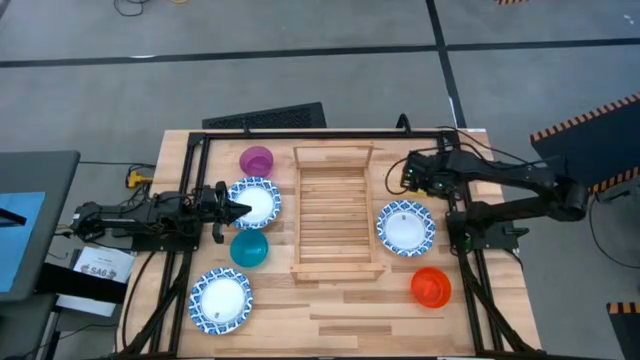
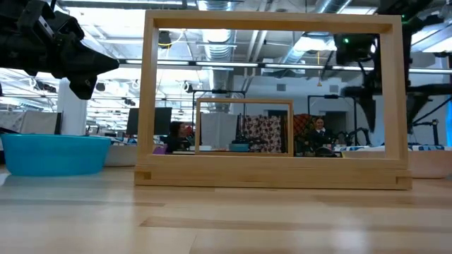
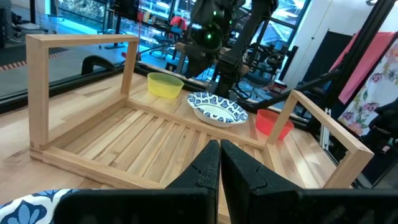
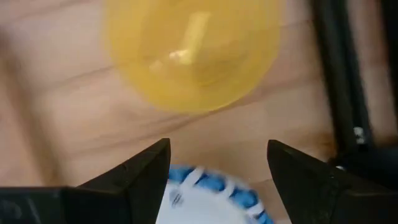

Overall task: Place and stack bowls onto a shelf
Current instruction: Put the yellow bowl on the shelf

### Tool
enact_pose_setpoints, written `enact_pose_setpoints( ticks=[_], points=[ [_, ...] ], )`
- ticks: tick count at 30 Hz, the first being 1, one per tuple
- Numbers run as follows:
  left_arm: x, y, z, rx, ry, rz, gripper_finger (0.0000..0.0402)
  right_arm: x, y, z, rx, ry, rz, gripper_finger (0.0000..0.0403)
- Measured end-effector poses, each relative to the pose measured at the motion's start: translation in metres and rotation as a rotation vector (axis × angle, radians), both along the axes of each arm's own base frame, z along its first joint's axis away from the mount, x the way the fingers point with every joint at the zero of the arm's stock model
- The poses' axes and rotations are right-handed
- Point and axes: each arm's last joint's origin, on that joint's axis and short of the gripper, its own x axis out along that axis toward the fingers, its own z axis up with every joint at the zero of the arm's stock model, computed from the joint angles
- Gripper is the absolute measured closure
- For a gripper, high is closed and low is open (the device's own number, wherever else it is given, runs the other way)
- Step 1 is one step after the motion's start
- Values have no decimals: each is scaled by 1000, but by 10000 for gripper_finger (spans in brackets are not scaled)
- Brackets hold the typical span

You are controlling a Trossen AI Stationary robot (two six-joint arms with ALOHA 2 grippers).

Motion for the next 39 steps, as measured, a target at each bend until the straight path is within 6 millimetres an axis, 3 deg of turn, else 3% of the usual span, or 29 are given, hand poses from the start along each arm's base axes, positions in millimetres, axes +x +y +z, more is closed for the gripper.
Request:
enact_pose_setpoints(
  ticks=[6,17,22,28,30,33,39],
  points=[
    [0,0,0,0,0,1,401,-9,-8,-17,-77,-58,-242,108],
    [0,0,0,0,0,1,401,-25,-21,-46,-81,-35,-359,131],
    [0,0,0,0,0,0,401,-28,-29,-45,-98,-28,-331,206],
    [0,0,0,0,0,0,401,-34,-34,-45,-91,12,-266,359],
    [0,0,0,0,0,0,402,-35,-35,-44,-95,14,-232,383],
    [0,0,0,0,0,1,401,-35,-35,-36,-111,0,-174,375],
    [0,0,0,0,0,1,401,-27,-33,13,-228,-85,52,382]
  ],
)
